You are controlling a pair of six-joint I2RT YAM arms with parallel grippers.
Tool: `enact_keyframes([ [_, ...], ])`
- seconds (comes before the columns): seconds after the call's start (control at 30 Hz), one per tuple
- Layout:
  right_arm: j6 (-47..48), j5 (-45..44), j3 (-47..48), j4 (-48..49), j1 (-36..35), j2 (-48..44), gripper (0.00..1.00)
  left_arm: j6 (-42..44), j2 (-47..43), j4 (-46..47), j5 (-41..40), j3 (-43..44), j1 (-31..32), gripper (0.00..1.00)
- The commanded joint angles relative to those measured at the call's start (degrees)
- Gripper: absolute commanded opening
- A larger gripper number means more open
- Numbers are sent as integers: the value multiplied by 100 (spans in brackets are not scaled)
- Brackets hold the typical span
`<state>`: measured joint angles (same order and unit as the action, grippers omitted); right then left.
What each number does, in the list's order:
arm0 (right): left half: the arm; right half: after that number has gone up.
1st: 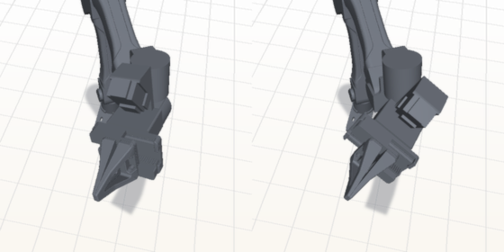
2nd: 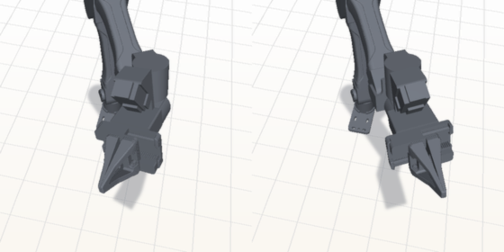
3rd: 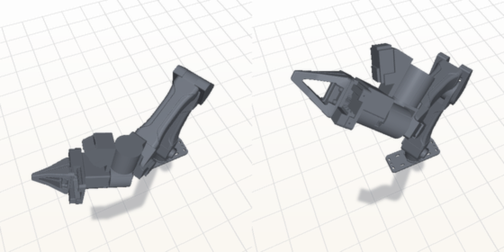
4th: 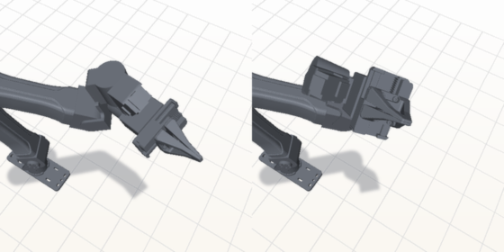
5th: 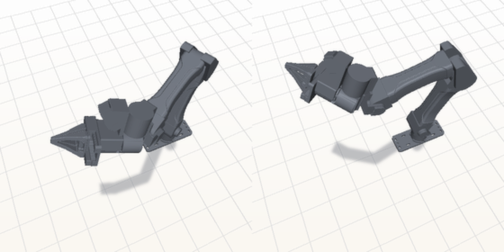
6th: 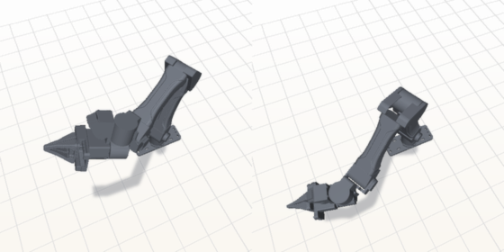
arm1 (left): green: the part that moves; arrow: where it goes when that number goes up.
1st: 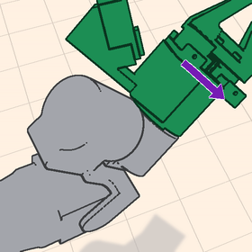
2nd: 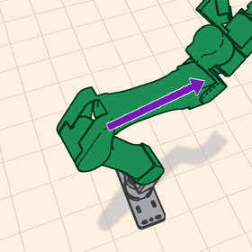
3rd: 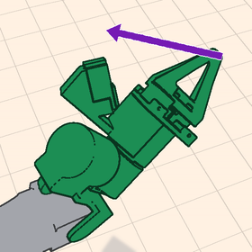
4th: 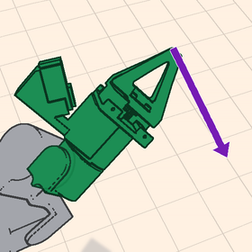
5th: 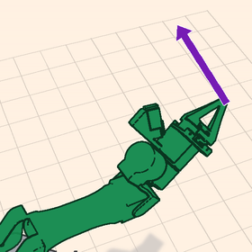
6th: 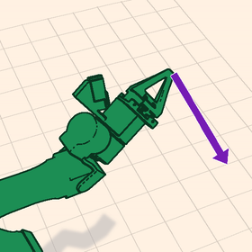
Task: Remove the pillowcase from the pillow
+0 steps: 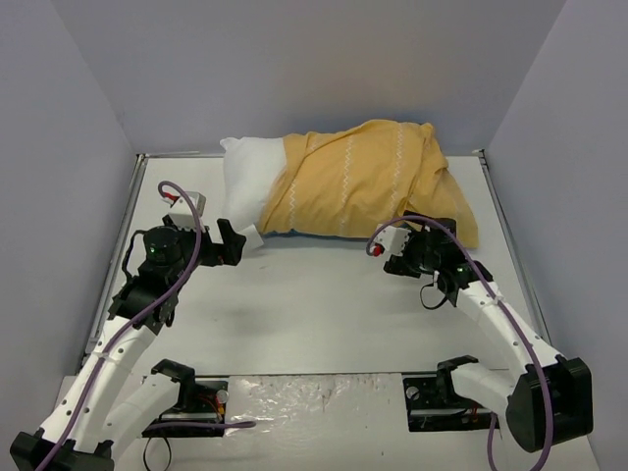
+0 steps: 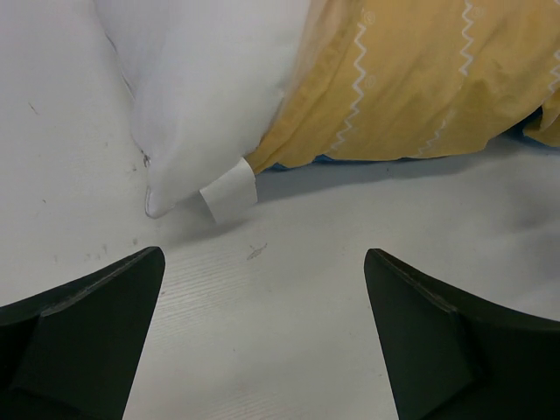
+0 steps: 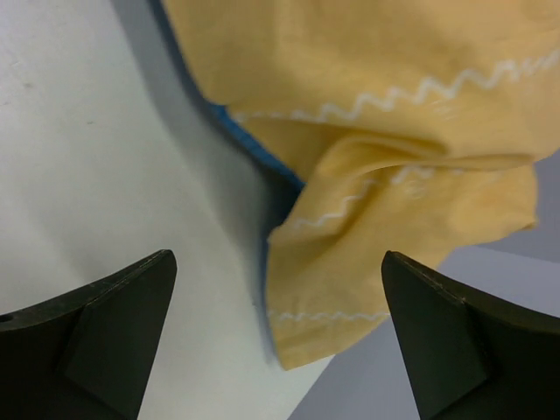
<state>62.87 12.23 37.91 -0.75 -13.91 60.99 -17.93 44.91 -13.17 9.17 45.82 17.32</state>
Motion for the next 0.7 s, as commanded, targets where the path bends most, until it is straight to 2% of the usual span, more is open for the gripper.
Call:
enact_keyframes([
  [0.0,505,-187,15,1068,-94,-9,100,176,-70,104,94,41,43,98],
  [0.1,1234,130,-55,1112,-252,237,100,202,-96,104,111,32,52,98],
  [0.17,1429,35,-187,1296,-401,465,100,211,-113,104,111,23,52,98],
  [0.3,1447,-921,-442,2445,-796,966,100,246,-175,148,120,-3,87,98],
  [0.33,1421,-1742,-582,2823,-1006,1315,100,246,-184,157,155,-3,87,98],
  [0.37,1412,-1750,-583,3200,-1069,1536,100,246,-184,157,173,-12,87,98],
  [0.4,1438,-2229,-548,3648,-1078,1739,99,255,-201,165,182,-12,96,98],
  [0.57,1447,-2620,-399,4774,-1175,2626,94,299,-237,165,138,-30,122,98],
  [0.67,1447,-2918,-337,5188,-1307,3022,83,317,-245,166,112,-21,131,98],
])
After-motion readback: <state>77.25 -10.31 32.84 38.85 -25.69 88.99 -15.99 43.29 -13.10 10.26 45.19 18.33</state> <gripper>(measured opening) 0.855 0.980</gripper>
